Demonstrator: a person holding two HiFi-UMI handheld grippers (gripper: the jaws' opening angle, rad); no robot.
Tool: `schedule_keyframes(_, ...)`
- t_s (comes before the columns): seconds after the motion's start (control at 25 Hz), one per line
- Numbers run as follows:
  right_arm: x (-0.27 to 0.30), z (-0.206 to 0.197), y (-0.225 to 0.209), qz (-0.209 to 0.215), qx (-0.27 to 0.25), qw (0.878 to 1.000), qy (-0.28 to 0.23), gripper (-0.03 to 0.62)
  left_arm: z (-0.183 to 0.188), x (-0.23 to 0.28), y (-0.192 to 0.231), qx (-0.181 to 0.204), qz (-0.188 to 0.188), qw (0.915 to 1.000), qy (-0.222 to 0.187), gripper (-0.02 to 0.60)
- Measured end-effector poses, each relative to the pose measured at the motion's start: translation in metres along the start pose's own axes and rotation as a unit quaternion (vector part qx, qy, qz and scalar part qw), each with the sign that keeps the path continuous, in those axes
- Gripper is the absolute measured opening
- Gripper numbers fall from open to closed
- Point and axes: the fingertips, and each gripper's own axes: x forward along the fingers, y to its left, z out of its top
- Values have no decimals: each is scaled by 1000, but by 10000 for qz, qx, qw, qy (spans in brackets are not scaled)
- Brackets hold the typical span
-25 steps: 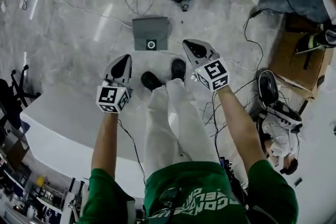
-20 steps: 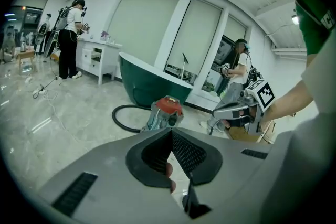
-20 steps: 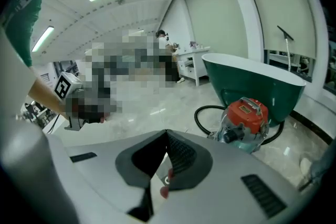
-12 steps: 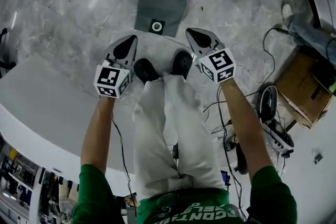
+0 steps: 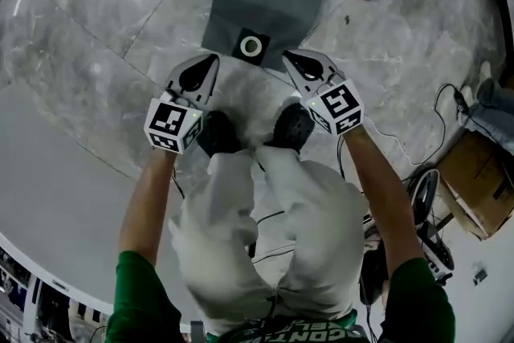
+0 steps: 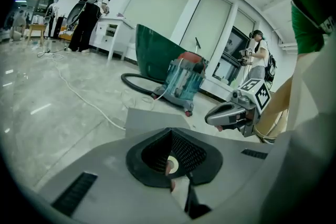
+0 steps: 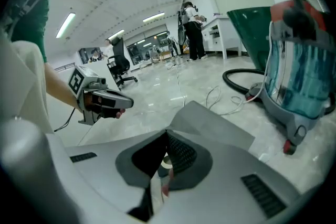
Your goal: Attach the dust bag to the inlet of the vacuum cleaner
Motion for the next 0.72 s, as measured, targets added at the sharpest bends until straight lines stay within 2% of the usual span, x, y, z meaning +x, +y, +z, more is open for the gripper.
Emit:
schedule_keyframes(0.16,43,-56,-11,27,89,9999,-50,5,-62,39,10,-67,-253,9996,46,0)
schedule_keyframes(0.32,70,-95,-18,99,432,9986,-281,5,-103,76,22,-3,-249,9997,-47,0)
schedule_keyframes(0.44,82,-114,-18,86,312,9988,-368,5,-116,96,33,68,-200,9997,-141,0)
schedule_keyframes(0.6,89,-126,-17,177,40,9992,-343,5,-124,110,38,427,-370,9984,-35,0)
schedule_keyframes(0.72,89,-130,-11,242,-190,9993,-225,6,-127,113,44,351,-366,9987,33,0)
